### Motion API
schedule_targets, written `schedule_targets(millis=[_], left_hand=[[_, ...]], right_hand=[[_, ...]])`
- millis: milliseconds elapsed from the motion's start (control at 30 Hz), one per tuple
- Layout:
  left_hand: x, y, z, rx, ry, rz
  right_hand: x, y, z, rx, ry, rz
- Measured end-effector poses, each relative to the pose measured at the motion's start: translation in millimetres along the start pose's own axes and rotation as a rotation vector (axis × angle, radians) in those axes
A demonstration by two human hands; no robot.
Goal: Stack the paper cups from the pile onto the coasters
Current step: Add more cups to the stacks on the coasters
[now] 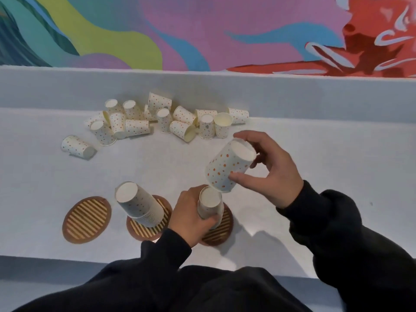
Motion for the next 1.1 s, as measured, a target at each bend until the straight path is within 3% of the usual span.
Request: schedule_targets(millis=[200, 367, 733, 1100], left_hand=[[28.7, 0.8, -24.8, 0.085, 0.152, 0.165], [26.5, -0.3, -28.5, 0.053, 0.144, 0.158], [30.2, 3.4, -34.3, 0.074, 0.172, 0.213], [39.2, 0.8, -36.2, 0.121, 0.148, 0.187]], right_hand=[[-19.3, 20.0, -33.9, 0.118, 0.162, 0.02], [-61.5, 39.0, -59.8, 0.201, 0.206, -0.089], [-120.6, 64.2, -66.3, 0.142, 0.165, -0.361], [-122.0, 56.8, -66.6, 0.233, 0.221, -0.411]])
Point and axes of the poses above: each hand's wrist, its own y-axis away from the middle knuckle, its own z-axis out of the back of the hand, x = y × z, the point moved 2 cm from there along -y, towards the middle knuckle, and after that the axes turned 9 degrees about -y, right-handed, at the moved point
